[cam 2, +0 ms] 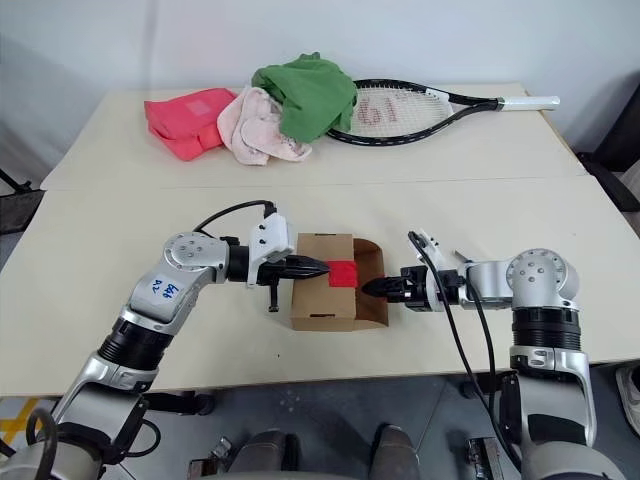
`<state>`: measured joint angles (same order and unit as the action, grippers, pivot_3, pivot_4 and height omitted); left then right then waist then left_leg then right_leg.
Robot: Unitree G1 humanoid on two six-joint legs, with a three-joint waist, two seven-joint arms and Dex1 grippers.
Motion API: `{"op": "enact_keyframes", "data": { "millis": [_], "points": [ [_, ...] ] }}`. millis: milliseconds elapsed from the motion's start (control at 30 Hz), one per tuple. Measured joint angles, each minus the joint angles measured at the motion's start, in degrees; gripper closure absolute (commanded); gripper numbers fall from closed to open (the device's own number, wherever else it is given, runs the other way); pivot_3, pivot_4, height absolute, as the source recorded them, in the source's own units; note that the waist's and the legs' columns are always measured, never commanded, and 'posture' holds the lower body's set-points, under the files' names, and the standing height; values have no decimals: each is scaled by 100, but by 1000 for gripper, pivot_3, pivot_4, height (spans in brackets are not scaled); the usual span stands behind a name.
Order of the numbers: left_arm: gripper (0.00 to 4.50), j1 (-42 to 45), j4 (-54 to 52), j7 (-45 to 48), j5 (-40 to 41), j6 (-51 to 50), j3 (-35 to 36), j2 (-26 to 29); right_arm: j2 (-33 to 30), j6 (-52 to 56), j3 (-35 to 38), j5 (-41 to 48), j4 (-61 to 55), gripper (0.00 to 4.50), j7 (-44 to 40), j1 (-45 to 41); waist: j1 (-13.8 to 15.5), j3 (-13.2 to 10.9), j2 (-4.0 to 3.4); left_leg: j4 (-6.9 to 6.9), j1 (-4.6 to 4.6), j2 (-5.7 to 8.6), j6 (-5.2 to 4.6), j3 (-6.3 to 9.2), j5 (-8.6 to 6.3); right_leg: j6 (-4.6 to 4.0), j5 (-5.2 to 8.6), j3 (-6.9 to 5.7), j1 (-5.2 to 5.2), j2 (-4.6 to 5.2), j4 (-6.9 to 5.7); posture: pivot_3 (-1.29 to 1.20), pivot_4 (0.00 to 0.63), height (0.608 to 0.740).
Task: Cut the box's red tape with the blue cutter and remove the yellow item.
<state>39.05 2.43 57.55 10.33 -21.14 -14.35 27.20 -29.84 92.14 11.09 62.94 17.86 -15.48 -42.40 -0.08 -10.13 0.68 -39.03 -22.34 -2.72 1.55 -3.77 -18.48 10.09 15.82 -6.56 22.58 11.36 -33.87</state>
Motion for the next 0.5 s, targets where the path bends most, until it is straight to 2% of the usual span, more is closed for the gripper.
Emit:
{"op": "enact_keyframes", "data": {
  "millis": [33,167,300,500],
  "points": [
    [4500,0,0,0,0,0,0,0,6,-6,-15,-10,0,2986,25,0,-1,0,0,0,0,0,0,0,0,0,0,0,0,0,0,0,150,740],
    [4500,-16,-25,5,2,2,17,58,21,3,-59,-34,2,4402,114,-8,-2,0,0,1,-1,0,0,0,0,0,0,0,1,0,1,0,150,740],
    [4500,-108,-145,5,3,15,81,180,6,16,-84,79,20,4457,153,-114,-4,-1,-2,2,-1,0,0,0,0,0,0,0,2,0,1,0,150,740],
    [4500,-258,-217,-54,9,22,319,387,-388,16,-152,418,24,4457,308,-331,52,-4,-8,-2,-5,0,0,0,0,0,0,0,1,2,4,0,150,740]
  ]
}}
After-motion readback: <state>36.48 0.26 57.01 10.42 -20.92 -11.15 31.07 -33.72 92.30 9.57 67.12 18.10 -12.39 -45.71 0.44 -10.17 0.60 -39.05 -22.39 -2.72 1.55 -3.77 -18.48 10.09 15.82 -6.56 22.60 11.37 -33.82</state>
